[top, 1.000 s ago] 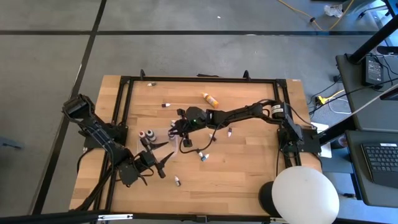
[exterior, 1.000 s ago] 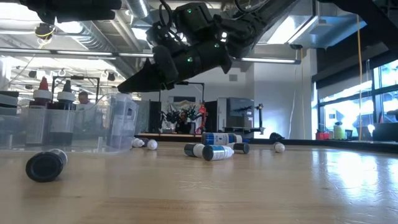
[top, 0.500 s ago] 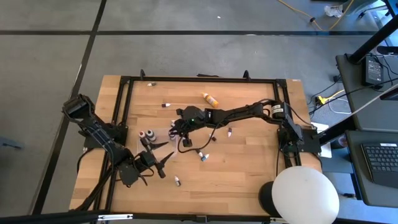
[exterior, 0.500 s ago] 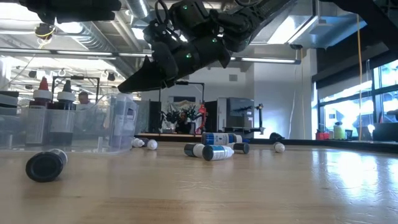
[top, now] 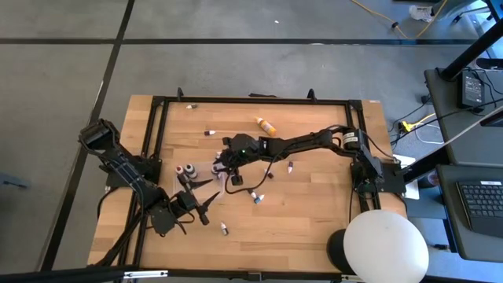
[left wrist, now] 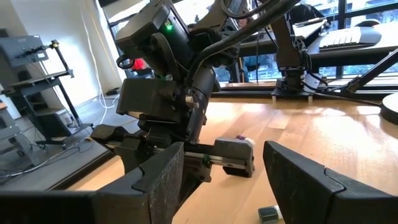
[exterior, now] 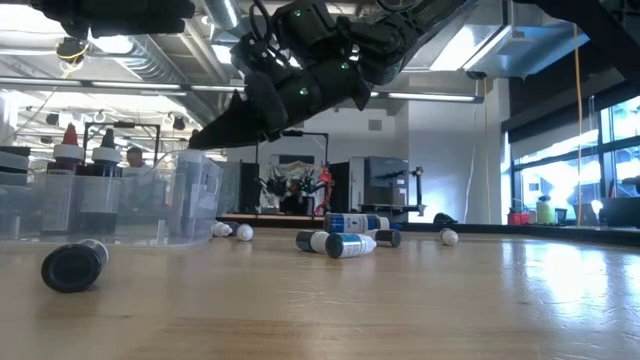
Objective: Pick & Place food coloring
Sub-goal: Put the bottom small purple food coloring bottle into the transparent bin
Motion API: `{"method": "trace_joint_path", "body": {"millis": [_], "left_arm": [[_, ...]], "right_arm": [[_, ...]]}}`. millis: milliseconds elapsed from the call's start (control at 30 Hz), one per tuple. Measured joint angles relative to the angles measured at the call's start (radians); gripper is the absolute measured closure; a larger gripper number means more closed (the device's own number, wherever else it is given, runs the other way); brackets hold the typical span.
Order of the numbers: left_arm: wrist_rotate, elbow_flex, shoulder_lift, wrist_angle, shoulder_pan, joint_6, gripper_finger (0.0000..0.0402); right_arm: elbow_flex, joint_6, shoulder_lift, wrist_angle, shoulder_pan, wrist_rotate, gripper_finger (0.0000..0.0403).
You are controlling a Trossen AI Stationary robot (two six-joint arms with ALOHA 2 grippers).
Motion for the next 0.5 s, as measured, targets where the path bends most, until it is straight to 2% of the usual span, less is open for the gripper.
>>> {"method": "trace_joint_path", "body": {"millis": [200,367,433,500], "left_arm": [[0.000,0.000,0.000,0.000,-0.008,0.040,0.0183],[0.002,0.000,0.000,0.000,-0.039,0.041,0.0185],[0.029,0.000,0.000,0.000,-0.051,0.041,0.0185],[0.125,0.000,0.000,0.000,-0.059,0.043,0.0184]], "right_arm": [[0.001,0.000,-0.013,0.013,0.000,-0.001,0.0256],[0.002,0.000,-0.087,-0.022,0.000,-0.001,0.0255],[0.002,-0.003,-0.128,-0.062,0.001,-0.001,0.0255],[0.002,-0.003,-0.173,-0.131,0.003,-0.002,0.0255]]}}
